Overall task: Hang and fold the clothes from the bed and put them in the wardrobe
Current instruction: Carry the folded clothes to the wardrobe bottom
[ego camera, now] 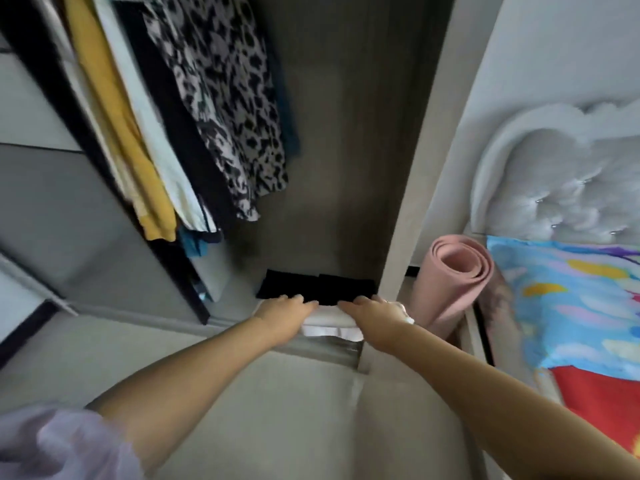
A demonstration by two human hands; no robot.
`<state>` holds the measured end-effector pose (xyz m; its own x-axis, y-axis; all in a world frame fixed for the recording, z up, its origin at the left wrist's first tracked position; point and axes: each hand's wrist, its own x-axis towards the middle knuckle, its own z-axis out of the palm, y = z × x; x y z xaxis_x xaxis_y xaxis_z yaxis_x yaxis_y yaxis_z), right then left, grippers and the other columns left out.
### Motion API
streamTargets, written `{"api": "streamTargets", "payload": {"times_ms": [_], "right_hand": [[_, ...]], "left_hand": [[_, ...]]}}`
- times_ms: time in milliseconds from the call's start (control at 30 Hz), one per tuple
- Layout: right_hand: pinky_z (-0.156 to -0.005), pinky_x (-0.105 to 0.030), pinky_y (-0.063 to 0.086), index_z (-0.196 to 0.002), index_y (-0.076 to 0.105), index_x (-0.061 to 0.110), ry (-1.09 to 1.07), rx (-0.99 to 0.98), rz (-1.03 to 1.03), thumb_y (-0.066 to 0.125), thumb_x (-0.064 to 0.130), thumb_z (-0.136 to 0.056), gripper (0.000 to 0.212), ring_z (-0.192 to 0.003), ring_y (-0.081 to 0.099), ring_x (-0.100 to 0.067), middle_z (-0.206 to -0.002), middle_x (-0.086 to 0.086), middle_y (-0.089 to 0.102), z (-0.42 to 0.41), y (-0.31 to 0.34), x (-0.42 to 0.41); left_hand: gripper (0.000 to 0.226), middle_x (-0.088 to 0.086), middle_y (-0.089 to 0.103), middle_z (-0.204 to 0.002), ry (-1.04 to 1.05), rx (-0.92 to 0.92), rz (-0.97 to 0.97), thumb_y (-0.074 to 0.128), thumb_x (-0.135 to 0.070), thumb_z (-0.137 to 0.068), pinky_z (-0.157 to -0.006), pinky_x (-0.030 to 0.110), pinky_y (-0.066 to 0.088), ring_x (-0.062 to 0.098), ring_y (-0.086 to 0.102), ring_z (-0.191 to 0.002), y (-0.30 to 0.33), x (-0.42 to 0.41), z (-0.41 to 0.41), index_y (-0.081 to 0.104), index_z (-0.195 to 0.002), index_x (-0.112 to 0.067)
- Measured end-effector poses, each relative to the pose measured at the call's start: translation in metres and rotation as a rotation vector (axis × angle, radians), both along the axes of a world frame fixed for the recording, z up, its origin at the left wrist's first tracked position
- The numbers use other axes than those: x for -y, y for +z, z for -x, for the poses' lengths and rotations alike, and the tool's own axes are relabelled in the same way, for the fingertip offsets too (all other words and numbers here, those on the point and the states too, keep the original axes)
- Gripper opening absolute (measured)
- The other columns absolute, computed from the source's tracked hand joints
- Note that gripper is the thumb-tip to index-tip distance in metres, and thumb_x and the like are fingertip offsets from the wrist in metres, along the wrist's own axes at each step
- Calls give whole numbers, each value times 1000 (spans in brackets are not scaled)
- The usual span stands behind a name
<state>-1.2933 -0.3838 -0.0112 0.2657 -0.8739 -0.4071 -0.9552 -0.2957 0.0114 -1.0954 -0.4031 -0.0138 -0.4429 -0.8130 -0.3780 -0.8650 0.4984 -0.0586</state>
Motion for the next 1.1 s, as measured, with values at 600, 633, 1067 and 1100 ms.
{"api": "streamTargets", "payload": {"times_ms": [600, 633, 1067, 1100], "right_hand": [[-82, -50, 54, -150, 19, 34, 56, 0, -158, 46, -4, -88, 78, -118, 50, -33, -137, -7, 45, -136, -121, 178], [-81, -50, 54, -150, 18, 33, 49, -1, -153, 48, -2, -88, 77, -118, 50, -33, -137, -7, 44, -139, -129, 193], [-93, -39, 48, -140, 43, 17, -26, 81, -299, 48, 7, -94, 47, -116, 57, -33, -128, -16, 58, -171, -376, 392], [-93, -39, 49, -137, 46, 16, -47, 80, -301, 49, 6, -93, 45, -115, 58, -33, -127, -17, 59, -170, -405, 411]], "left_hand": [[54, 14, 48, -126, 70, -23, -232, 40, 1, -90, -89, 43, 46, 37, 53, -114, -101, 168, -140, 38, -139, -24], [55, 13, 48, -129, 60, -31, -258, 40, 0, -91, -91, 43, 46, 37, 53, -116, -108, 188, -142, 38, -140, -25], [41, 9, 50, -135, -30, -15, -394, 38, -25, -101, -98, 40, 45, 28, 54, -115, -381, 409, -177, 39, -142, -28], [40, 9, 50, -136, -42, -16, -383, 37, -27, -102, -99, 39, 44, 28, 53, -117, -413, 428, -178, 40, -142, -26]]}}
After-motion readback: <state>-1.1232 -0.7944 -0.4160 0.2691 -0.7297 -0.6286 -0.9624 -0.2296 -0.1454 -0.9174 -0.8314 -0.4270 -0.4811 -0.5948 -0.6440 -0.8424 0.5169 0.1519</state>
